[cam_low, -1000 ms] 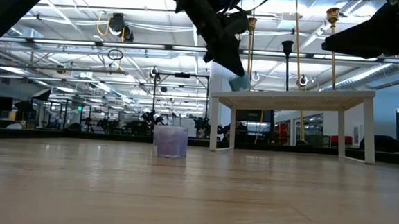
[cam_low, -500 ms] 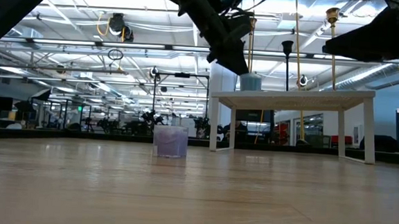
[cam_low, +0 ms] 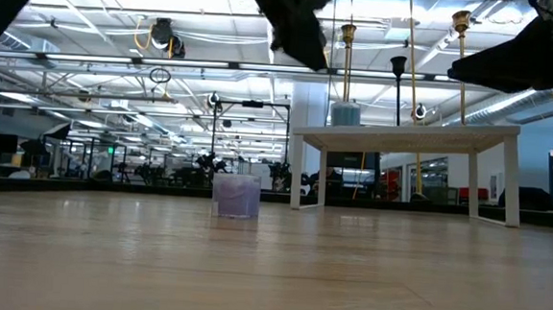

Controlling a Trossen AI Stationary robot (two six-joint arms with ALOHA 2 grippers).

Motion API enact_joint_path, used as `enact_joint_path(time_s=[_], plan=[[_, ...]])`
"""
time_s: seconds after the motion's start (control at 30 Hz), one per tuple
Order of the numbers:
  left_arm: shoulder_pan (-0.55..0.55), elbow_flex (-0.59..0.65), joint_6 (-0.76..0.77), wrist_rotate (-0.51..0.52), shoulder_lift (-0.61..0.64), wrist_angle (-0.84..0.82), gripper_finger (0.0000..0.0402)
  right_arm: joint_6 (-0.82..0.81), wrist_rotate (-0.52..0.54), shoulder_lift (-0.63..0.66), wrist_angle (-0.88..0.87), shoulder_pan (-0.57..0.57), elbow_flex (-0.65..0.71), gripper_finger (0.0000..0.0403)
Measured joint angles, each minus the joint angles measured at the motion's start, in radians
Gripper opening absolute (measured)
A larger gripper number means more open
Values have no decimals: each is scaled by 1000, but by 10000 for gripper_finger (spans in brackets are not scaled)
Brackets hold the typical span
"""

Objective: Pick & Place candle stick holders
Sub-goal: Put the purple scented candle on the shelf aligned with the blue scented candle

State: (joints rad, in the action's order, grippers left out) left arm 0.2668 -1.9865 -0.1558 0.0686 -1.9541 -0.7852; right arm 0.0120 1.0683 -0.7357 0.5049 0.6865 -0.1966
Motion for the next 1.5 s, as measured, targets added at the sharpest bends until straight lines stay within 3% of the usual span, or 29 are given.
enact_joint_path(time_s=[0.13,0.27,0.33,0.43,0.57,0.73,0.87,1.03,1.2,1.5], plan=[[-39,-3,-11,-56,89,-164,120,-2,-39,1,49,-2,14,196],[-81,-1,-5,-53,148,-363,120,-58,-276,-17,57,-53,14,196],[-101,-1,16,-39,176,-432,120,-78,-347,-50,78,-93,14,196],[-130,-1,2,-8,208,-519,120,-92,-366,-130,142,-157,14,196],[-165,37,-15,-4,240,-536,120,-131,-471,-236,214,-215,-1,196],[-180,296,-49,-49,319,-337,120,-126,-601,-317,207,-229,-88,196],[-176,589,-34,-80,358,-14,120,-116,-602,-365,204,-217,-119,196],[-176,828,-11,-128,331,283,120,-199,-602,-379,176,-201,-117,196],[-178,941,66,-249,290,444,120,-229,-598,-386,164,-200,-117,196],[-193,1029,130,-261,271,553,120,-218,-590,-399,173,-230,-117,197]])
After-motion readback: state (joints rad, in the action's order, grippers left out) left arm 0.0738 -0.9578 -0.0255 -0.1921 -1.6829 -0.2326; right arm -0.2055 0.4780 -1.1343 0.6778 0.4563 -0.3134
